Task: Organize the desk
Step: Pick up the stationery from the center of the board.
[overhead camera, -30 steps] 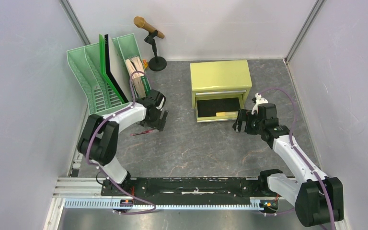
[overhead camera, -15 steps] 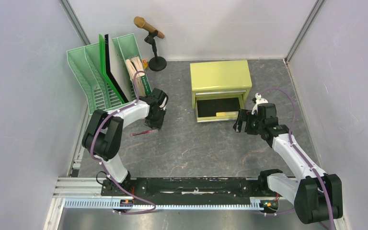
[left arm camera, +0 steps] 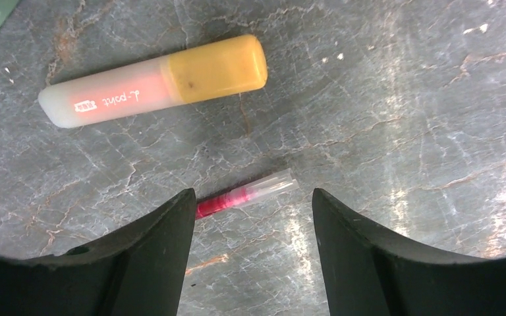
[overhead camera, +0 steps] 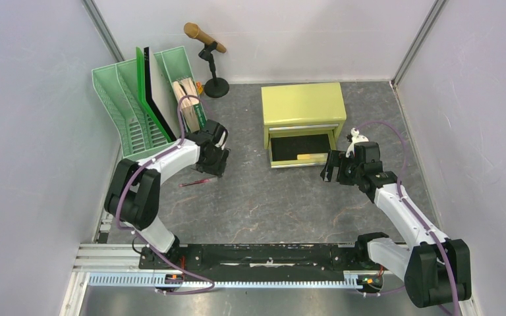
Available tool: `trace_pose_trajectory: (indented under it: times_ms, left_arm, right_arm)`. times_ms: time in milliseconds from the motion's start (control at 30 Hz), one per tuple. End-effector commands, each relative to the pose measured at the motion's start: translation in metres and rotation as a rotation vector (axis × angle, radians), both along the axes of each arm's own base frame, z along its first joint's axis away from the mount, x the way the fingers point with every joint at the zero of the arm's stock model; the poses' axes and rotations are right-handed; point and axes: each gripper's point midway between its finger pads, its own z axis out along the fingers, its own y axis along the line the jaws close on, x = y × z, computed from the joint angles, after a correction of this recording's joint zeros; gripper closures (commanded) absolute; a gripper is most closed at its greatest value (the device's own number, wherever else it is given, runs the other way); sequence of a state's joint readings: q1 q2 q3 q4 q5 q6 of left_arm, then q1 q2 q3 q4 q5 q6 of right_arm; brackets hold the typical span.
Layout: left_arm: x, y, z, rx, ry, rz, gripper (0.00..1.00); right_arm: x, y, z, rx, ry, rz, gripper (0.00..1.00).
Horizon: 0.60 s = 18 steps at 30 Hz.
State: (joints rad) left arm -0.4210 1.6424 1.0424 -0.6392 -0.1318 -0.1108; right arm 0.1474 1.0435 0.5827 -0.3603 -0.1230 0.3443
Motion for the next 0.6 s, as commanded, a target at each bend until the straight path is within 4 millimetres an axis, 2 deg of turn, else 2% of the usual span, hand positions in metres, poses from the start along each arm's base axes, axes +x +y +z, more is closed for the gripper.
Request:
trace_pose_trajectory:
  times_ms: [0,100,333,433,500,567]
  left_arm:
    - [-0.009,0.014,-0.001,0.075,0.043,-0.053,0.30]
    - [-0.014,0.019,-0.011,0.097,0.078,-0.056,0.33]
    - [-0.015,0.016,-0.028,0.096,0.154,-0.069,0.37]
    - [-0.021,0.013,-0.038,0.084,0.200,-0.082,0.50]
    - [-0.022,0.008,-0.039,0.060,0.211,-0.089,0.59]
    - [-0.020,0.001,-0.034,0.025,0.202,-0.093,0.62]
  right_arm:
    - [0.009,0.002,0.012,0.018,-0.050,-0.002,0.02]
    - [0.008,0.004,0.012,0.028,-0.045,0.006,0.02]
    - [0.008,0.003,0.014,0.025,-0.049,0.007,0.02]
    - [0.007,0.003,0.014,0.025,-0.049,0.008,0.02]
    - [0.007,0.003,0.015,0.025,-0.050,0.008,0.02]
    - [0.007,0.003,0.016,0.026,-0.056,0.012,0.02]
